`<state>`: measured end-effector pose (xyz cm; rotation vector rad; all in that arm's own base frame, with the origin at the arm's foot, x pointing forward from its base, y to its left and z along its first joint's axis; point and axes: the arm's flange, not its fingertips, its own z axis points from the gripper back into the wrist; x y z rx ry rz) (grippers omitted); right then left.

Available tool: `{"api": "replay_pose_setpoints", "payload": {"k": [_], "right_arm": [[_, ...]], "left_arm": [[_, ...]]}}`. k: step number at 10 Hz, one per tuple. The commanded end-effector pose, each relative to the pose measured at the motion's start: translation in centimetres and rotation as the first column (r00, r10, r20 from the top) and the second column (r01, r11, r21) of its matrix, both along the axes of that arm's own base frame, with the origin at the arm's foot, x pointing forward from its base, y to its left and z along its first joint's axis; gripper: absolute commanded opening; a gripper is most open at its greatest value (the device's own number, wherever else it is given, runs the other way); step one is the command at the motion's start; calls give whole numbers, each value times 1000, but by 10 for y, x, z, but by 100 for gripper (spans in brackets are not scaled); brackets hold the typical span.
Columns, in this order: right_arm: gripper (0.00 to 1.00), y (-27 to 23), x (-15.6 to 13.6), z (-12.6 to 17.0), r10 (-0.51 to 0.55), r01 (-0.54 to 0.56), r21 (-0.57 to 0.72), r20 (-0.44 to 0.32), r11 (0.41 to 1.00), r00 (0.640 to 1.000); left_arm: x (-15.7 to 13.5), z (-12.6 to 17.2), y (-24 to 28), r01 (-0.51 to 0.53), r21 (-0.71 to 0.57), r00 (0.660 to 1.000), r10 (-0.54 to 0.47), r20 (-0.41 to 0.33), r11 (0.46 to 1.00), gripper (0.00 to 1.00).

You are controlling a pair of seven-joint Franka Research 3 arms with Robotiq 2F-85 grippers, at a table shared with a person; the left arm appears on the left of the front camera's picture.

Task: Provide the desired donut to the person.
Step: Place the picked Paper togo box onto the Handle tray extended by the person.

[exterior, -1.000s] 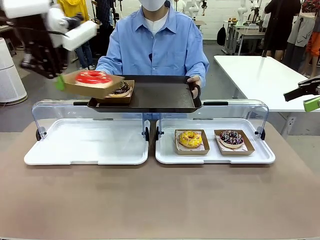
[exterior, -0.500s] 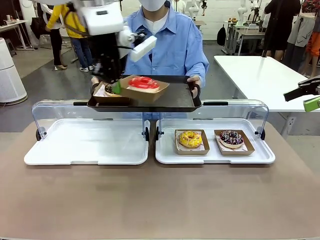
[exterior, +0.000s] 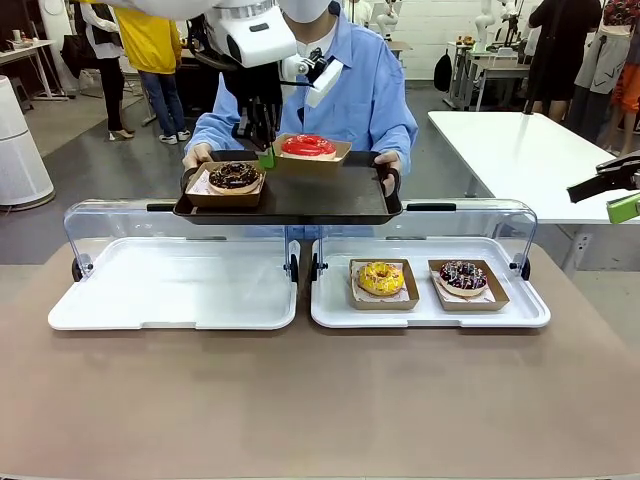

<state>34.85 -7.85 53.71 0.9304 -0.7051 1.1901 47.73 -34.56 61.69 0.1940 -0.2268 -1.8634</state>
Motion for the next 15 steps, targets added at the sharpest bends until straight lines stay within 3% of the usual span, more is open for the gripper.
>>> {"api": "replay_pose_setpoints", "payload": {"k": [1,6,9,10,11,12,13,15], "right_arm": [[100,-1,0,0,11,-11,11,12,1000,1000],[100,-1,0,0,11,-11,11,12,1000,1000],[100,-1,0,0,11,-11,11,12,1000,1000],[100,-1,0,0,11,-11,11,12,1000,1000],[100,-1,0,0,11,-11,11,12,1000,1000],[100,-1,0,0,11,-11,11,12,1000,1000],[100,-1,0,0,11,-11,11,12,1000,1000],[100,-1,0,0,11,-11,11,12,1000,1000]], "left_arm": [[26,2,-11,-75,20,997,75,2,997,1],[67,-29,-11,-135,34,987,138,-78,990,1],[75,-40,-8,-157,26,982,159,-99,987,1],[75,-40,-8,-146,15,985,147,-94,989,15],[75,-40,-8,-142,7,985,142,-96,990,61],[75,-40,-9,-140,5,985,140,-98,990,75],[75,-40,-9,-137,6,986,136,-100,991,100],[74,-39,-9,-132,5,986,132,-100,991,100]]}}
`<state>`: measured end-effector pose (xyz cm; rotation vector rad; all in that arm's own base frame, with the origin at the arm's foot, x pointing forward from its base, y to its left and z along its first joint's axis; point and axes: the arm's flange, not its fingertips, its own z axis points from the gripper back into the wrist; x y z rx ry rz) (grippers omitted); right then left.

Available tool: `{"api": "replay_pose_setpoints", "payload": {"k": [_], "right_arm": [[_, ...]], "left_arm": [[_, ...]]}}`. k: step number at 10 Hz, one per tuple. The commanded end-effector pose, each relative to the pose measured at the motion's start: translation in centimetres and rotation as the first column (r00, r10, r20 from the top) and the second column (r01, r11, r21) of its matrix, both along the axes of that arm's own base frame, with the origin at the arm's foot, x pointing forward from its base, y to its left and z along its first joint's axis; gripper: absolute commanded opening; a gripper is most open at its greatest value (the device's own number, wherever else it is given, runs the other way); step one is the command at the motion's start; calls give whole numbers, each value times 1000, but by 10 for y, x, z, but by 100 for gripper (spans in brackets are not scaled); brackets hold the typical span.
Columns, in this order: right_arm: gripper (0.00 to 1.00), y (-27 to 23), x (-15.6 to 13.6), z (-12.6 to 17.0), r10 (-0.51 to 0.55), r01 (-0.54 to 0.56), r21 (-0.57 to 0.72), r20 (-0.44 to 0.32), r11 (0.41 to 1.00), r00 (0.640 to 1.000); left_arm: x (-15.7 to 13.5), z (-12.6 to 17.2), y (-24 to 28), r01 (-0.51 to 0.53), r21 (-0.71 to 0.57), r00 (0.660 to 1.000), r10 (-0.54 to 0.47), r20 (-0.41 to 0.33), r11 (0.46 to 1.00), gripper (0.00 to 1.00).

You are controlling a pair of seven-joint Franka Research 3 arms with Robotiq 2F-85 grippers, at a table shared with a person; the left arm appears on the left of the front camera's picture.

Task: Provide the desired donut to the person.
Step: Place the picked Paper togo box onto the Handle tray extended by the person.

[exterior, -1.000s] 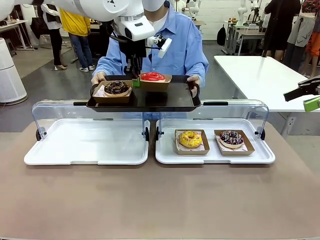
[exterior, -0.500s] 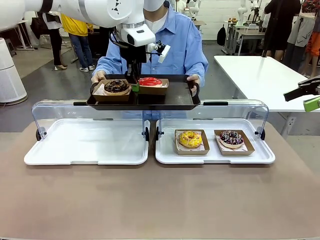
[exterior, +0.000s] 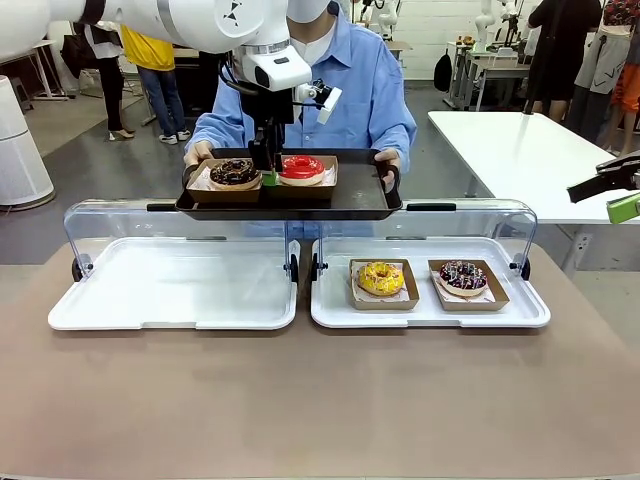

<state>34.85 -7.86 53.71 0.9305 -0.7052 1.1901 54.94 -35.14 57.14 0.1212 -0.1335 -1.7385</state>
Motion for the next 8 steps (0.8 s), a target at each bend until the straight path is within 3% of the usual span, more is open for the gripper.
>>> {"api": "replay_pose_setpoints", "payload": {"k": [1,2,8], "right_arm": [[100,-1,0,0,11,-11,11,12,1000,1000],[100,-1,0,0,11,-11,11,12,1000,1000],[100,-1,0,0,11,-11,11,12,1000,1000]], "left_arm": [[1,7,-4,0,-13,1000,0,-3,1000,93],[1,7,-4,2,-12,1000,-2,-5,1000,100],[-3,8,-4,5,-16,1000,-6,-26,1000,100]]}}
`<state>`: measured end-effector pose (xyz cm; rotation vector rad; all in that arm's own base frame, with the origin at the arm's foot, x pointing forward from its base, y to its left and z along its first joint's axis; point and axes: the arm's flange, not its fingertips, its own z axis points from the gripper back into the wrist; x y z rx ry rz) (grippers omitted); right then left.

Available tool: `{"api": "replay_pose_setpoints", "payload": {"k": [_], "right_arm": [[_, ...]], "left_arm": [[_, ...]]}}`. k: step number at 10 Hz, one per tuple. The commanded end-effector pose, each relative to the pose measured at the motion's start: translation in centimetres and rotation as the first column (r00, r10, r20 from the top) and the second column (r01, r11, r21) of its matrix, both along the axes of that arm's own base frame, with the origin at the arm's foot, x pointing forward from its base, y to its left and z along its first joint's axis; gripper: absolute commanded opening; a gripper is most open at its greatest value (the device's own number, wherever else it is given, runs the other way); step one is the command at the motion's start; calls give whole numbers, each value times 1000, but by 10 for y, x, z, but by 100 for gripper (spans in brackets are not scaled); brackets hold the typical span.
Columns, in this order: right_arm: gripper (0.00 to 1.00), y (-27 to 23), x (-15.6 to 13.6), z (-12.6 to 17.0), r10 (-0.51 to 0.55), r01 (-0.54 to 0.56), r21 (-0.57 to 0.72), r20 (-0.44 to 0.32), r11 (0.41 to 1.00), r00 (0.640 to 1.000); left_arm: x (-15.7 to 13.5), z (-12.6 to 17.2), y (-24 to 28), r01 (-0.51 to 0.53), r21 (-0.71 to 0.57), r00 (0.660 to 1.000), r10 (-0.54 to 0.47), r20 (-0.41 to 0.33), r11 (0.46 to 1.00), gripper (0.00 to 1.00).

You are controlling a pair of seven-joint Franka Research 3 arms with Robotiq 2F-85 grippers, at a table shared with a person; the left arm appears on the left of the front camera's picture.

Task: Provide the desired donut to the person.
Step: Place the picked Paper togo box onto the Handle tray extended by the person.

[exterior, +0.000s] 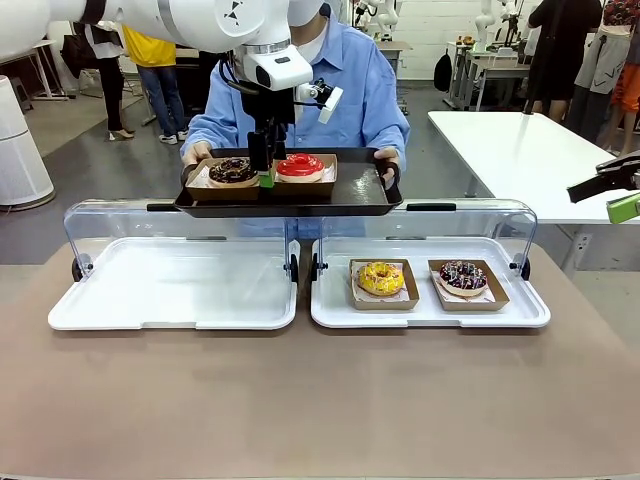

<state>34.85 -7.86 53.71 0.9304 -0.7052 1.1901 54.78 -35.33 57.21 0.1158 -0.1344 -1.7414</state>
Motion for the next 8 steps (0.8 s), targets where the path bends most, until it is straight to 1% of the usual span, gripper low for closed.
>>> {"api": "replay_pose_setpoints", "payload": {"k": [1,2,3,4,5,6,7,8], "right_arm": [[100,-1,0,0,11,-11,11,12,1000,1000],[100,-1,0,0,11,-11,11,12,1000,1000],[100,-1,0,0,11,-11,11,12,1000,1000],[100,-1,0,0,11,-11,11,12,1000,1000],[100,-1,0,0,11,-11,11,12,1000,1000],[100,-1,0,0,11,-11,11,12,1000,1000],[100,-1,0,0,11,-11,11,12,1000,1000],[100,-1,0,0,11,-11,11,12,1000,1000]], "left_arm": [[-5,9,-2,19,5,999,-19,-31,1000,100],[-17,14,6,42,65,997,-38,-68,997,100],[-33,24,28,62,76,994,-55,-94,995,100],[-49,35,52,90,108,993,-81,-87,990,100],[-74,47,84,113,112,992,-105,-68,987,100],[-91,58,112,120,98,992,-115,-57,988,100],[-102,66,140,119,92,992,-114,-57,989,100],[-115,66,165,106,85,994,-102,-44,991,100]]}}
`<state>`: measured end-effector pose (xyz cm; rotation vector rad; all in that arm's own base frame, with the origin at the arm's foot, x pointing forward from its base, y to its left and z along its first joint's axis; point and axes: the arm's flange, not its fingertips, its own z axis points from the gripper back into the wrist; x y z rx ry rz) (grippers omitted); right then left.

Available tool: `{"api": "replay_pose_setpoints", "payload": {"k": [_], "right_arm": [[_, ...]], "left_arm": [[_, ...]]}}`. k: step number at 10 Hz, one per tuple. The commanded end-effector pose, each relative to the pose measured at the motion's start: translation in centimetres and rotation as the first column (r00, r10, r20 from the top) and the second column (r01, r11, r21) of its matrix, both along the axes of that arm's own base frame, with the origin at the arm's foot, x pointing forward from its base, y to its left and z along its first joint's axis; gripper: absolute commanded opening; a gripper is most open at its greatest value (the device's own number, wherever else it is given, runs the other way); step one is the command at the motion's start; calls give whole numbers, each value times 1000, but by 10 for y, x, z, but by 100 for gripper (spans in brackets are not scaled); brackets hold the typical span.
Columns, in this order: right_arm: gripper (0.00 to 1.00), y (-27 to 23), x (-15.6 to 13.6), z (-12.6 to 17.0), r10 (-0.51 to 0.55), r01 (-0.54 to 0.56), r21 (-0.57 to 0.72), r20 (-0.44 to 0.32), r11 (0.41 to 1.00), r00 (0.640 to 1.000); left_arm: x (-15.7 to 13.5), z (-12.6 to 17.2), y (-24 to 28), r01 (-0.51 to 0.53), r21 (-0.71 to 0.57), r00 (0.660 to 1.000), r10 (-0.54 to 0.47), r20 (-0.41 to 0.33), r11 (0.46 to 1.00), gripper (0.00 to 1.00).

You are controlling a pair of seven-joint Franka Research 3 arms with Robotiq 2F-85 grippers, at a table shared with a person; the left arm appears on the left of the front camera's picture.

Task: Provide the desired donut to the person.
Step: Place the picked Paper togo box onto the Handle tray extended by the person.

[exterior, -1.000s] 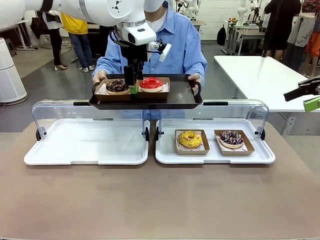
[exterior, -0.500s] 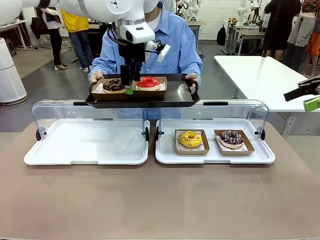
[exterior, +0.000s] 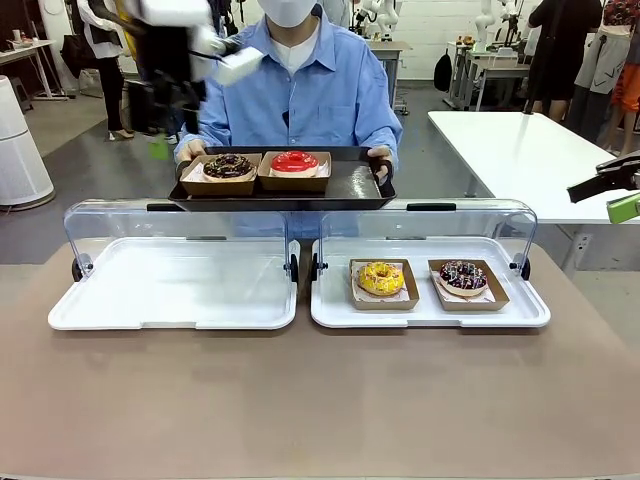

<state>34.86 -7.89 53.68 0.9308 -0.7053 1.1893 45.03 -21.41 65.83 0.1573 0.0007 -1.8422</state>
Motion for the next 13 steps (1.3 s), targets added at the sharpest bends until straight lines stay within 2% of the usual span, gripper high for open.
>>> {"api": "replay_pose_setpoints", "payload": {"k": [1,5,6,9,10,13], "right_arm": [[100,0,0,0,11,-11,11,12,1000,1000],[100,0,0,0,11,-11,11,12,1000,1000],[100,0,0,0,11,-11,11,12,1000,1000],[100,0,0,0,11,-11,11,12,1000,1000],[100,0,0,0,11,-11,11,12,1000,1000],[100,0,0,0,11,-11,11,12,1000,1000]], "left_arm": [[-30,-21,55,0,-32,1000,1,26,999,100],[-32,-36,151,7,-138,999,-1,48,990,100],[-23,-39,169,7,-149,999,-1,43,989,100],[-20,-54,202,-50,-171,999,51,-2,984,100],[-12,-59,207,-67,-169,998,67,-7,983,100],[-12,-75,215,-112,-165,994,110,-20,980,100]]}}
